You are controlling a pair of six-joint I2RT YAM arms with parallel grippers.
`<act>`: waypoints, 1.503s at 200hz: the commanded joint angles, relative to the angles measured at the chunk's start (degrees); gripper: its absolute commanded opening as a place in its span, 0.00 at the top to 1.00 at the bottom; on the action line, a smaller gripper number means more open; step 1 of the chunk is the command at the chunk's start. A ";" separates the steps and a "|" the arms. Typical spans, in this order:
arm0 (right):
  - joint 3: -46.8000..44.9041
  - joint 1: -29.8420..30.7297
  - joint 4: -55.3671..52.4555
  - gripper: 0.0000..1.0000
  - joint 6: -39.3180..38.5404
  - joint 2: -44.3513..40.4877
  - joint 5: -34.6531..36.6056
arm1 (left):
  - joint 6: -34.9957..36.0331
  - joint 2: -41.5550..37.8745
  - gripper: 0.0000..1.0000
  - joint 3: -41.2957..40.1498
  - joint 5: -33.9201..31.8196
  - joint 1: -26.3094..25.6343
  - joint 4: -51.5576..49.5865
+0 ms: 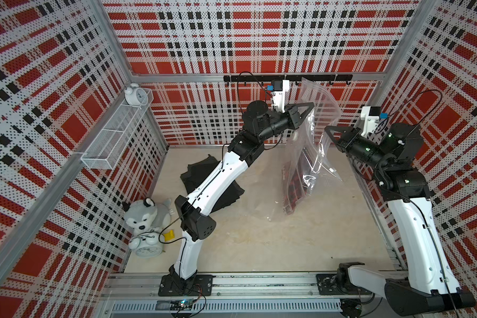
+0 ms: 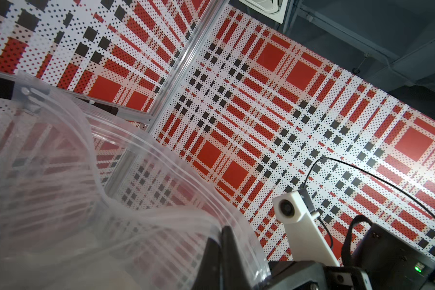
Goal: Place the folded shirt into the vacuum bag
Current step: Adjust the vacuum bag at the center of the board.
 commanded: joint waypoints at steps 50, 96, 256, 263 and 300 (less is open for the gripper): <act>-0.19 -3.46 -0.78 1.00 -0.83 -2.24 -1.14 | -2.55 -0.42 1.00 2.64 1.77 -0.60 10.51; 0.68 -6.29 -2.81 1.00 -1.66 -3.49 -2.37 | -3.04 -0.28 1.00 3.28 1.42 -1.20 11.81; -28.65 -30.87 -12.50 1.00 -15.54 -16.01 -8.71 | -0.36 11.97 1.00 1.21 -2.39 -10.95 9.29; -30.34 -31.52 -12.78 1.00 -16.33 -16.32 -8.41 | -0.28 12.66 1.00 0.95 -2.46 -11.25 9.35; -38.17 -32.09 -11.21 1.00 -17.88 -16.32 -5.17 | -0.01 14.69 1.00 -1.73 -3.76 -12.05 10.72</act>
